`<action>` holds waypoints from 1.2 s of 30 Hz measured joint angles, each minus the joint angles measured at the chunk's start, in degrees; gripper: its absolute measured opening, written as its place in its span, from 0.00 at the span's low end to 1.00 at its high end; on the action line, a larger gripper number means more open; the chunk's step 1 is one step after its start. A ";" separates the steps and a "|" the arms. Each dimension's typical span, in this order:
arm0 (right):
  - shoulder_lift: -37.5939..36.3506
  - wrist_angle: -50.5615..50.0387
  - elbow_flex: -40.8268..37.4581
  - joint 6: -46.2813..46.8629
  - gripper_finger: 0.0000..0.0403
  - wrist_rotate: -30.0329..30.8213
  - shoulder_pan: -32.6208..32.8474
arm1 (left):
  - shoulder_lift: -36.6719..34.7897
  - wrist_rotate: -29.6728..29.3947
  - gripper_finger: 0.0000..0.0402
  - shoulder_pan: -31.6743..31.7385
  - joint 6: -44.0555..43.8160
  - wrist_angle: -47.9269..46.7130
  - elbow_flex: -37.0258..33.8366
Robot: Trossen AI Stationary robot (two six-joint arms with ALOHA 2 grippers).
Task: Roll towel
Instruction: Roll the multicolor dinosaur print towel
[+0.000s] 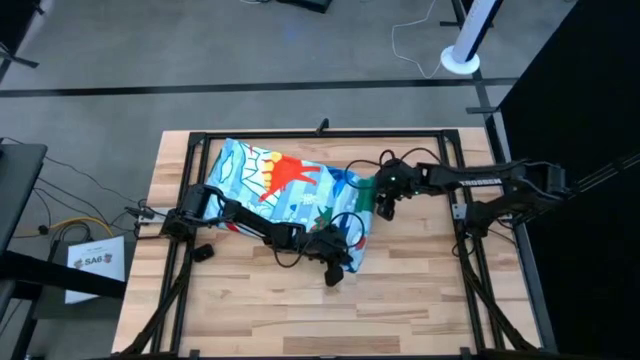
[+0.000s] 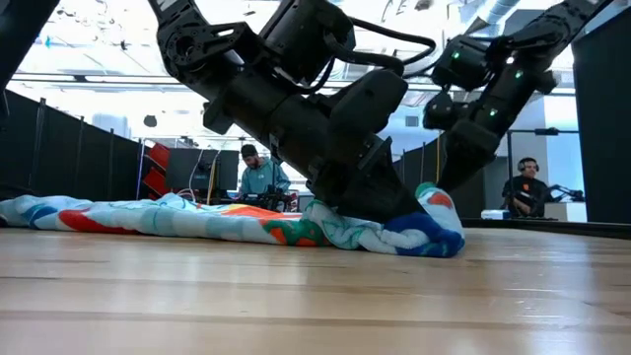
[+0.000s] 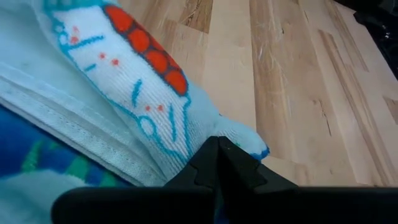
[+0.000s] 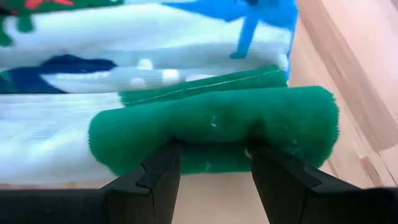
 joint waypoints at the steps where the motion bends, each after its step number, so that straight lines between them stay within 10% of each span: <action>1: 1.03 0.72 0.00 -0.15 0.43 0.00 -0.23 | 0.00 0.37 0.00 0.02 -0.33 0.02 0.00; 36: 12.76 20.53 -0.04 -9.09 0.43 0.26 0.72 | -6.42 3.79 0.00 -0.04 -1.98 -12.68 0.02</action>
